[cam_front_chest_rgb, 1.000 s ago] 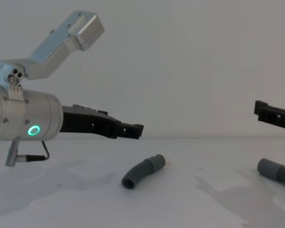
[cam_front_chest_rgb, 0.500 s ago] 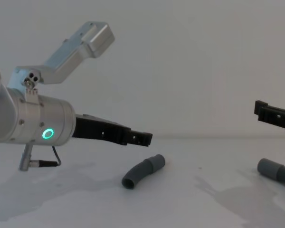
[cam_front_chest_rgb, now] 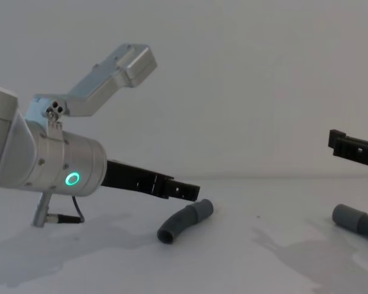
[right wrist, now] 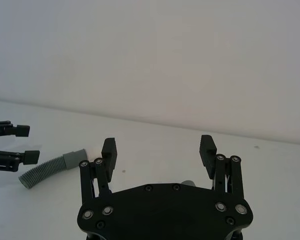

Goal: Use both hands to pick up one end of the pipe from the table, align the ends, and insert them.

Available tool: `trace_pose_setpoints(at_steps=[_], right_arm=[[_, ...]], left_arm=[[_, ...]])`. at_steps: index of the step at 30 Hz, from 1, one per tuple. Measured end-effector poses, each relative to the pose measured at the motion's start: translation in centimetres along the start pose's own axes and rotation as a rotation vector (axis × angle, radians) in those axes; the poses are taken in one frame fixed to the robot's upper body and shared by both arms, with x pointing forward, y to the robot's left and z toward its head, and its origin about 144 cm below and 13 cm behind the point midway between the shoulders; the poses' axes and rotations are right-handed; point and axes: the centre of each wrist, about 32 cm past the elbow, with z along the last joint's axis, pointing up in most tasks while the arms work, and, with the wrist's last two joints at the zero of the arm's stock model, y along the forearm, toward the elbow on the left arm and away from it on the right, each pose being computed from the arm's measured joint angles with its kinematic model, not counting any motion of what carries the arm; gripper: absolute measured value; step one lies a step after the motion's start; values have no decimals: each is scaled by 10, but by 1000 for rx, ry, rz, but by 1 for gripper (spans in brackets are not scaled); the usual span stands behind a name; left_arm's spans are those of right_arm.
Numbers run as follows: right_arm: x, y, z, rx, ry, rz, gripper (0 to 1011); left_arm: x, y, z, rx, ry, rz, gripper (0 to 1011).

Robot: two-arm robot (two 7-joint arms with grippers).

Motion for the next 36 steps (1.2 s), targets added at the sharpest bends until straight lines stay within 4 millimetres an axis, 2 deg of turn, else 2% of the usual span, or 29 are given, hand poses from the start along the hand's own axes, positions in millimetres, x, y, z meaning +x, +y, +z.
trace_pose_setpoints(at_steps=[36], right_arm=[[0,0,0,0,0,0,1003]], left_arm=[[12,-34,8,106,-5,-47,1001]])
